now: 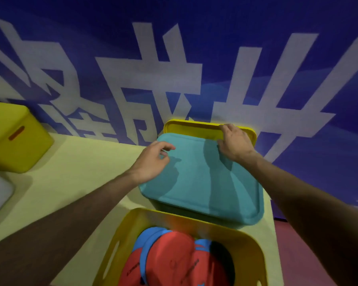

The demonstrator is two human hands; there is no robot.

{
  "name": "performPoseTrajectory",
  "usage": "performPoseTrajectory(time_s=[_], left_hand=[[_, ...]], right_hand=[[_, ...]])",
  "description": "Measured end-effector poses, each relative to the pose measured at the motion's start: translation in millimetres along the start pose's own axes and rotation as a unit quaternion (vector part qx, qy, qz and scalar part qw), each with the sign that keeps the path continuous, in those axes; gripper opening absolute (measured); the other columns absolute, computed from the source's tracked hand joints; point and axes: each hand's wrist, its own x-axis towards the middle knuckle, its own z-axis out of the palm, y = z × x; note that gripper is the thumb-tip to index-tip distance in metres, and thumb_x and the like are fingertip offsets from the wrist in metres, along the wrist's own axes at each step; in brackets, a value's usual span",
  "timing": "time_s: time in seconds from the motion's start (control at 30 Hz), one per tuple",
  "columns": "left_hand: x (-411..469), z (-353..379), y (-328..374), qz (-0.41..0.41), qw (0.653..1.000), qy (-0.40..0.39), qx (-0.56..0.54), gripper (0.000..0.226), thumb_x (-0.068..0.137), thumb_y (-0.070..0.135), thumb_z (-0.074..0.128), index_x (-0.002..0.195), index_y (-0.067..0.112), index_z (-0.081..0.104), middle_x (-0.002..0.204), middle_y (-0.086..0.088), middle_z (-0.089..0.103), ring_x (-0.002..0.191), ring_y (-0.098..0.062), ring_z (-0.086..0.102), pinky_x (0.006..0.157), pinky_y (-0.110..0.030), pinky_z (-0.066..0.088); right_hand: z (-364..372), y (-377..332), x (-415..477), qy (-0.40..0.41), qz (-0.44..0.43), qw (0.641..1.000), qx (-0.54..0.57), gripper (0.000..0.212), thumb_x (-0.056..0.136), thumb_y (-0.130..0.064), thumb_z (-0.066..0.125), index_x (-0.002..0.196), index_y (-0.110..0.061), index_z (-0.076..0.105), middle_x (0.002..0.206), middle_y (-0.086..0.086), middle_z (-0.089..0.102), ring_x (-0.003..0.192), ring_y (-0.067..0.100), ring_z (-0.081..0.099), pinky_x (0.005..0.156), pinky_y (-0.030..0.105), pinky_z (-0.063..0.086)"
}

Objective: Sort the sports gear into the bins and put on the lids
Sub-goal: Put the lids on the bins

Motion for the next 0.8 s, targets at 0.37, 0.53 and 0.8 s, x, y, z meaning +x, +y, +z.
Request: performPoseTrajectory(time_s=[0.37,0.53,0.8], left_hand=[[0,-42,-11,-0.075,0.996,0.034,-0.033,0.024,0.094,0.012,0.051,0.106,0.03,0.062,0.106,0.014,0.063,0.097,-0.003,0.06,0.08,-0.015,0.046],[-7,-47,-8,-0.097,0.99,0.048,-0.086,0.02,0.092,0.015,0.055,0.1,0.03,0.066,0.099,0.014,0.068,0.095,-0.005,0.063,0.085,-0.025,0.05],[-26,-51,7,-0.073,0.984,0.053,-0.154,0.021,0.092,0.007,0.056,0.102,0.023,0.065,0.098,0.009,0.067,0.087,0.006,0.061,0.071,-0.004,0.046]], right_hand=[[41,-10,61,0.055,-0.04,0.996,-0.065,0.033,0.099,-0.026,0.042,0.118,-0.005,0.058,0.119,0.019,0.05,0.111,0.037,0.043,0.091,0.045,0.035],[38,-14,57,0.046,-0.016,0.998,-0.032,0.018,0.095,-0.01,0.044,0.113,-0.01,0.05,0.113,0.018,0.053,0.105,0.038,0.052,0.089,0.044,0.04],[-2,-31,37,0.02,0.052,0.998,-0.013,0.022,0.093,-0.014,0.052,0.105,-0.007,0.069,0.105,0.023,0.066,0.1,0.04,0.059,0.085,0.042,0.044]])
